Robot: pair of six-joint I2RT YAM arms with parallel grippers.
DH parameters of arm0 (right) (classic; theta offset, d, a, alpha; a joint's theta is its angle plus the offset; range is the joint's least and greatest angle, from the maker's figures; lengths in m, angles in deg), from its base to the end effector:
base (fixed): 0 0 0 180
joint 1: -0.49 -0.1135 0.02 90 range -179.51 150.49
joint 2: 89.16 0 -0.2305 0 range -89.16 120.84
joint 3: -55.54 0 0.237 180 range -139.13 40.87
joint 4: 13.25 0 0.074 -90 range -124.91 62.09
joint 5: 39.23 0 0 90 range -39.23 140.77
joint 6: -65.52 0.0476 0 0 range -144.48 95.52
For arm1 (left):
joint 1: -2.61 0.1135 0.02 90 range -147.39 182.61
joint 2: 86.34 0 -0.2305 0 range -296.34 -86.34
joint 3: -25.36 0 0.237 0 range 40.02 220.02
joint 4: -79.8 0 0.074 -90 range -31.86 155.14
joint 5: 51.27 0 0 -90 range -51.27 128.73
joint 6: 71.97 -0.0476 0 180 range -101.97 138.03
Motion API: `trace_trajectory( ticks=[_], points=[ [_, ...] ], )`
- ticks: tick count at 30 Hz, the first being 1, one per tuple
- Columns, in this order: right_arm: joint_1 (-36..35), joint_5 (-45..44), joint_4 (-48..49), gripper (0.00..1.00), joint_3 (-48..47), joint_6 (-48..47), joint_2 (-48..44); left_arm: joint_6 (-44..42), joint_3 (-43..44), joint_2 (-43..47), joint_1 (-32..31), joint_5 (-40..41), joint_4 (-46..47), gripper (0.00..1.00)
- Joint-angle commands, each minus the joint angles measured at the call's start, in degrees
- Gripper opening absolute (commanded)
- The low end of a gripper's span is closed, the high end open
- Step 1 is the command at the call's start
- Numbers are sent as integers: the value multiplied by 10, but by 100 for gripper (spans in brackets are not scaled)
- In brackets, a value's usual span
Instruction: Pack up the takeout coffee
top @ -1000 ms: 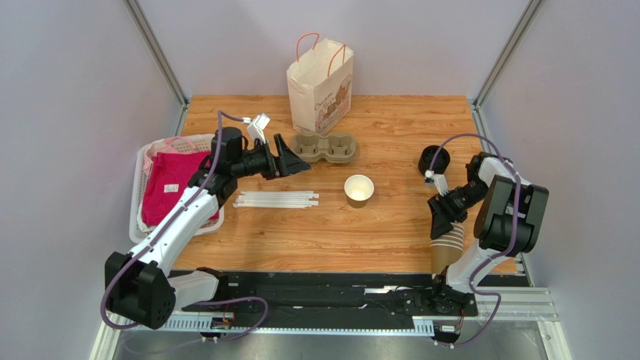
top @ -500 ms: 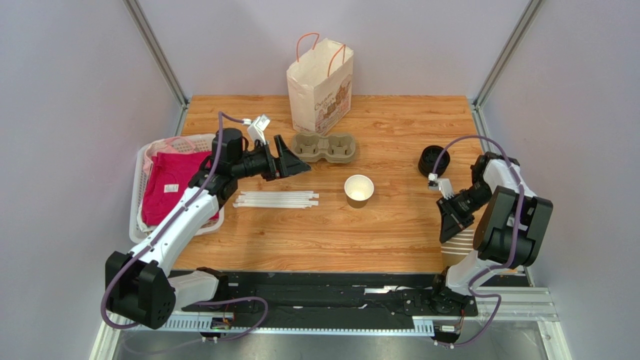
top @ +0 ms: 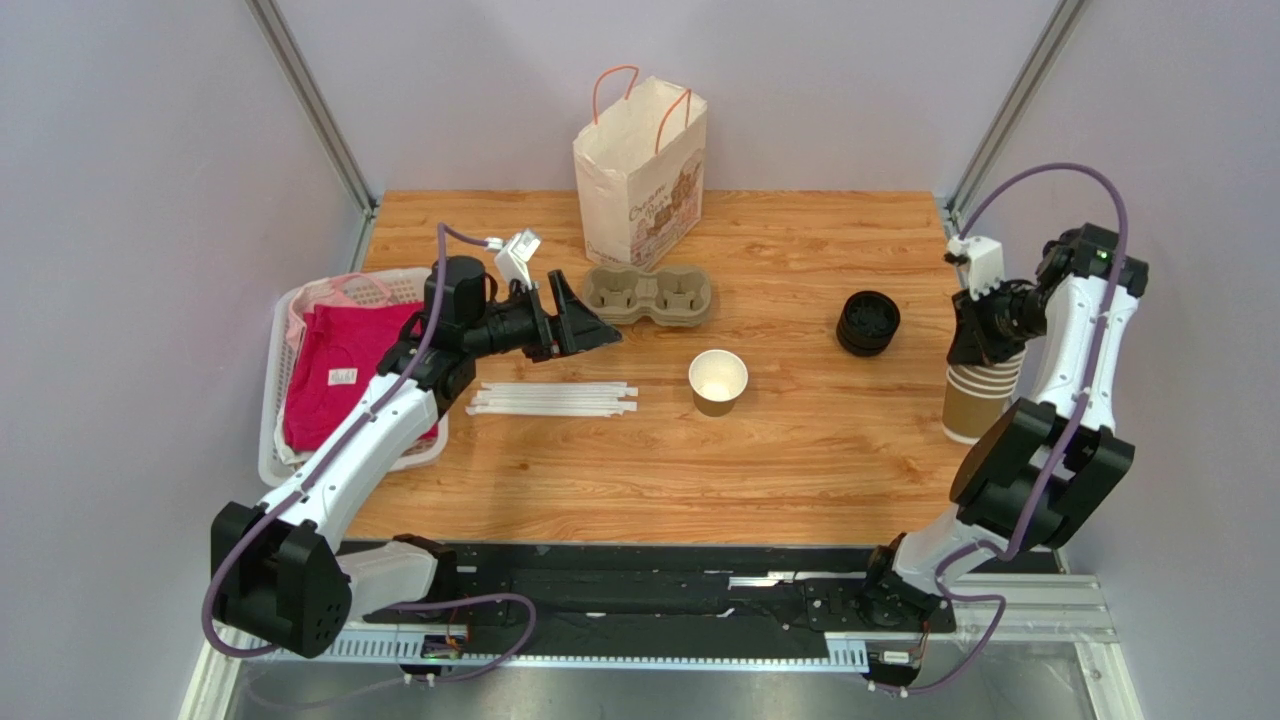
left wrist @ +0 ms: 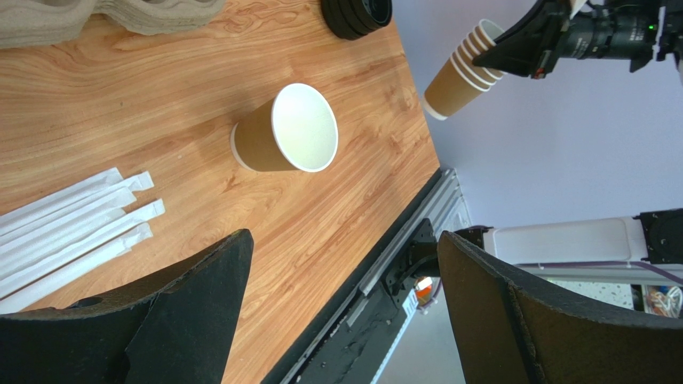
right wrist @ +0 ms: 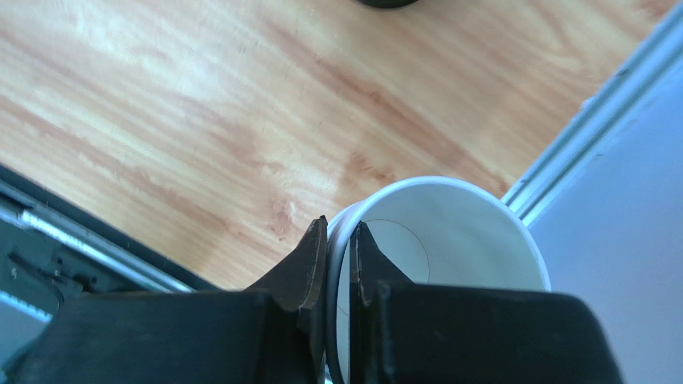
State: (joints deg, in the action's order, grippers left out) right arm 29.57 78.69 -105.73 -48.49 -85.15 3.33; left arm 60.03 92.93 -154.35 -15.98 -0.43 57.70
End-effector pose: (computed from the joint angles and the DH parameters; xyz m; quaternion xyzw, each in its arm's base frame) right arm 0.2560 -0.1169 0.2766 -0.2817 0.9257 0.1163 0.2240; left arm 0.2493 -0.1156 0.2829 0.0233 0.8050 -0.5046 0.3111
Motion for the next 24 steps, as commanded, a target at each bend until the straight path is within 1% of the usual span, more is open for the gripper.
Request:
trace_trajectory(
  ticks=[1, 2, 3, 4, 5, 6, 7, 8, 10, 11, 15, 22, 24],
  points=[
    [3, 52, -27, 0, -14, 76, -61, -10, 18, 1, 4, -5, 14, 94],
    [3, 52, 58, 0, 0, 93, -72, -13, 19, 2, 4, -4, 12, 94],
    [3, 50, 104, 0, 29, 132, -98, -15, 19, 2, 4, -1, 12, 94],
    [2, 48, 149, 0, 48, 149, -107, -16, 22, 2, 4, 0, 9, 94],
    [1, 44, 235, 0, 63, 164, -117, -18, 22, 2, 4, 4, 7, 94],
    [0, 36, 276, 0, 94, 197, -125, -19, 23, 3, 4, 4, 6, 94],
    [-2, 32, 310, 0, 103, 206, -133, -24, 26, 3, 4, 5, 3, 94],
    [-7, 26, 370, 0, 112, 216, -135, -28, 28, 4, 4, 7, -2, 94],
    [-12, 4, 419, 0, 132, 246, -130, -37, 36, 6, 5, 11, -6, 94],
    [-15, -1, 465, 0, 139, 255, -127, -39, 38, 5, 5, 17, -9, 94],
    [-18, -2, 535, 0, 142, 287, -95, -46, 45, 6, 5, 25, -12, 94],
    [-30, 8, 551, 0, 61, 333, 13, -60, 52, 0, 8, 28, -25, 95],
    [-41, -1, 549, 0, 27, 337, 48, -62, 55, -1, 9, 29, -31, 95]
  ],
)
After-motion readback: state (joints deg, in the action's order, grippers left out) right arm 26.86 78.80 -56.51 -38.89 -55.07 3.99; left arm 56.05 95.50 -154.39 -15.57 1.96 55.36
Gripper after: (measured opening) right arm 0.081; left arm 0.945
